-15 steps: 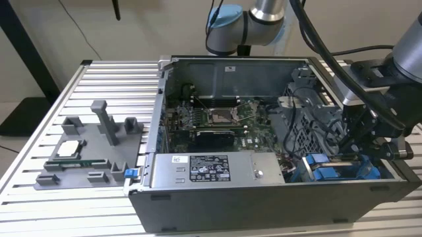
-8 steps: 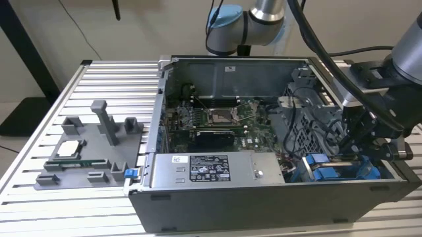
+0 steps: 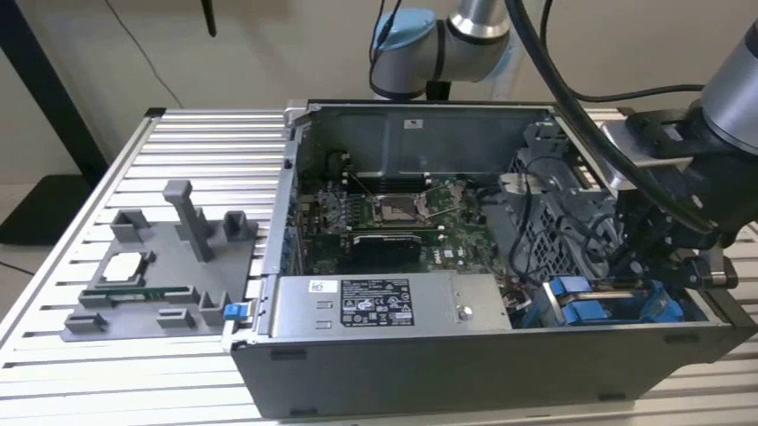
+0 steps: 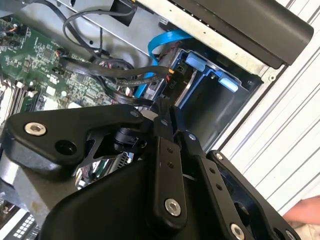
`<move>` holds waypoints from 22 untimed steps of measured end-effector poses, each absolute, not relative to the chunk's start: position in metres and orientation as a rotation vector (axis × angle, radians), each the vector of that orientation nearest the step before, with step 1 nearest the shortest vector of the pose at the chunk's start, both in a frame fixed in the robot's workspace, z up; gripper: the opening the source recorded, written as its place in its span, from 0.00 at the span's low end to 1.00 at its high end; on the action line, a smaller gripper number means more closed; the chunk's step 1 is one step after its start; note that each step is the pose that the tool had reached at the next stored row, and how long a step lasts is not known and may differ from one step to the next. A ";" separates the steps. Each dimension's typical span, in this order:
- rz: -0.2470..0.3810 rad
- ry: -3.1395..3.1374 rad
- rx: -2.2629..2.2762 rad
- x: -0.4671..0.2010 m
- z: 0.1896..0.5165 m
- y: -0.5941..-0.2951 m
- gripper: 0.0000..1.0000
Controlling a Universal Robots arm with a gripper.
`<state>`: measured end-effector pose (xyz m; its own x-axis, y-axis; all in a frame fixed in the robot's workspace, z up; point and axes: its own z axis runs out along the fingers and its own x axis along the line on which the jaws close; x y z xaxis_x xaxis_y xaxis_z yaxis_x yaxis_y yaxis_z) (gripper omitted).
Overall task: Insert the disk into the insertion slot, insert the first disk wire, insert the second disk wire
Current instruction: 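Insert the second disk wire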
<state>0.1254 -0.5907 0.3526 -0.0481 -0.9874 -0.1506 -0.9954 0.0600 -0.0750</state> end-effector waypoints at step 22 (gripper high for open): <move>0.073 2.163 -2.048 0.127 0.342 -0.588 0.00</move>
<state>0.1271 -0.5880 0.3424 -0.0483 -0.9874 -0.1504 -0.9954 0.0602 -0.0751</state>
